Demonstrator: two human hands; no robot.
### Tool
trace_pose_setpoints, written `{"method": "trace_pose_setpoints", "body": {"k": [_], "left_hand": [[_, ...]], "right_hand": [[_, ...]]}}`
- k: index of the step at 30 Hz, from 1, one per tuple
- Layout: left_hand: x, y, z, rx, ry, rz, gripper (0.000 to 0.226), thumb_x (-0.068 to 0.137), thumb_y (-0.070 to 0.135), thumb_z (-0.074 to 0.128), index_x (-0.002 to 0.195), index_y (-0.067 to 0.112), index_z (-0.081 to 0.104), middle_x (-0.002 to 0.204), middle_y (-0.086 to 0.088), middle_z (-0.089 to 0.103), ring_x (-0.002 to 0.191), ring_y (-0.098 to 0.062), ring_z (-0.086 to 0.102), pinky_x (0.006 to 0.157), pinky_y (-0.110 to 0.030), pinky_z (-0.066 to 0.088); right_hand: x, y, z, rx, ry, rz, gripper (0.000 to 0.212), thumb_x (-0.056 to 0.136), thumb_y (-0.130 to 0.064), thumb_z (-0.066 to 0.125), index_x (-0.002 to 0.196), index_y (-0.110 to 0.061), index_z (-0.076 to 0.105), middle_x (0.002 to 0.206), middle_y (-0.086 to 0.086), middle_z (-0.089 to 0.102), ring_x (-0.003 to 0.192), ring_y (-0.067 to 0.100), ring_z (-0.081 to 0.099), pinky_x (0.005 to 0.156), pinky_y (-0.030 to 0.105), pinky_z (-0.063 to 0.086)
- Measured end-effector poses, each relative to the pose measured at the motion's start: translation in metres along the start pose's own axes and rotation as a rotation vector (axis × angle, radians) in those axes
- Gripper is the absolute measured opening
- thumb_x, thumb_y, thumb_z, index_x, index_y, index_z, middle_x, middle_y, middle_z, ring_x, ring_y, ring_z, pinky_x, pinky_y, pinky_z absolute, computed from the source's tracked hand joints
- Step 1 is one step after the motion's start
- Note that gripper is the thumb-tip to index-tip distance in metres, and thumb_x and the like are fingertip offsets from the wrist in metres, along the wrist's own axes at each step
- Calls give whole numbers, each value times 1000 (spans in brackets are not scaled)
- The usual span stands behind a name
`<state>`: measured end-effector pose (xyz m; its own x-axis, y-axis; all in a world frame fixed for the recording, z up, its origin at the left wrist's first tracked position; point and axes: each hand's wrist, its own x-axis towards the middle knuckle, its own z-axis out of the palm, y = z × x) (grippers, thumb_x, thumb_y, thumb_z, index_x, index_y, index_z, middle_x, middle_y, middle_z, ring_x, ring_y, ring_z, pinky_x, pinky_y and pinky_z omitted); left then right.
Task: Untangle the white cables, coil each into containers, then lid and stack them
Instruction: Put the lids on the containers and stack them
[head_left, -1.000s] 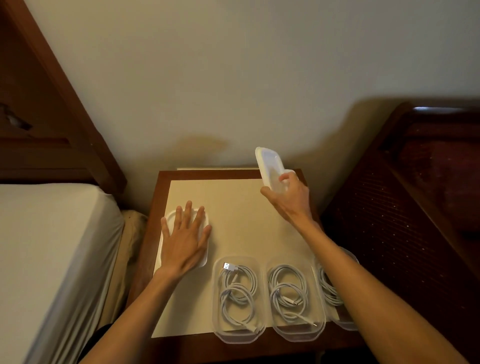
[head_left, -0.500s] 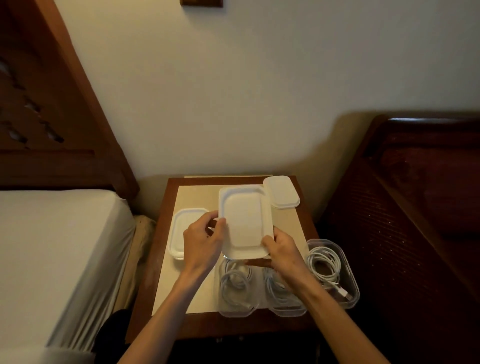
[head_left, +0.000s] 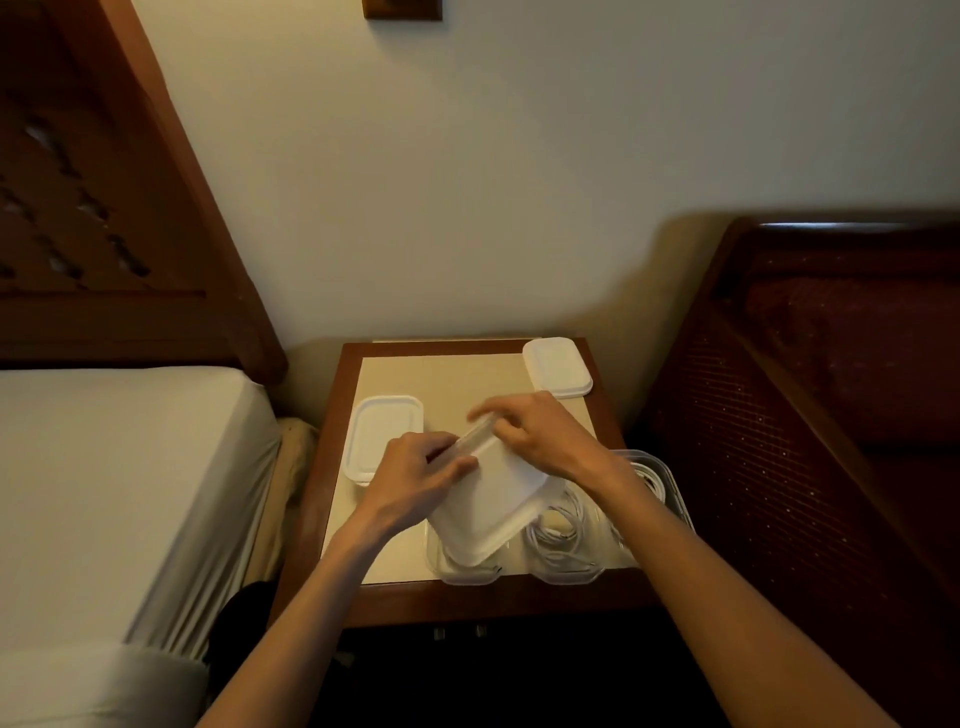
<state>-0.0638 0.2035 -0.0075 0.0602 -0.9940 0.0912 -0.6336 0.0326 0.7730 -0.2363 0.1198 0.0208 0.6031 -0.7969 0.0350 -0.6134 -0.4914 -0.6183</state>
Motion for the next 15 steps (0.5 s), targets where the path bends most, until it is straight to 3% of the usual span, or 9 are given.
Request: {"method": "trace_pose_setpoints", "body": {"k": [3, 5, 7, 9, 12, 15], "left_hand": [[-7, -9, 7, -98, 239, -85, 17, 91, 30, 64, 80, 19, 69, 71, 6, 65, 66, -11, 58, 55, -21, 39], [-17, -11, 15, -175, 371, -185, 19, 93, 29, 62, 81, 16, 69, 72, 3, 66, 66, -13, 60, 53, -22, 41], [-26, -13, 27, -255, 367, -257, 20, 93, 29, 62, 81, 13, 68, 71, 1, 67, 65, -15, 62, 51, -20, 42], [-33, -17, 37, -274, 301, -308, 18, 92, 30, 64, 82, 16, 68, 71, 3, 68, 61, -15, 62, 48, -20, 44], [-35, -27, 43, -18, 291, -335, 19, 90, 39, 63, 83, 22, 68, 73, 8, 68, 65, -12, 63, 57, -31, 49], [-37, -35, 50, 218, 273, -372, 25, 93, 32, 56, 77, 16, 66, 72, 1, 66, 67, -20, 59, 61, -32, 44]], "right_hand": [[-6, 3, 14, 193, 309, 247, 45, 96, -31, 56, 139, -29, 46, 119, 1, 61, 105, 19, 60, 93, 44, 52], [-19, 7, 34, 198, 255, 458, 55, 94, -40, 57, 143, -22, 40, 127, 4, 58, 114, 25, 57, 98, 44, 48], [-32, 5, 55, 245, 157, 493, 48, 94, -38, 56, 136, -17, 48, 122, 6, 62, 109, 26, 60, 92, 39, 50], [-38, 5, 69, 263, 176, 478, 38, 97, -27, 52, 133, -16, 51, 123, 7, 64, 110, 26, 59, 88, 31, 48], [-40, 7, 82, 151, 202, 491, 38, 100, -19, 43, 137, -13, 46, 128, 11, 59, 116, 28, 55, 89, 32, 43], [-45, 7, 97, -4, 191, 480, 35, 100, -13, 38, 135, -14, 42, 127, 8, 54, 111, 27, 54, 83, 34, 44]]}}
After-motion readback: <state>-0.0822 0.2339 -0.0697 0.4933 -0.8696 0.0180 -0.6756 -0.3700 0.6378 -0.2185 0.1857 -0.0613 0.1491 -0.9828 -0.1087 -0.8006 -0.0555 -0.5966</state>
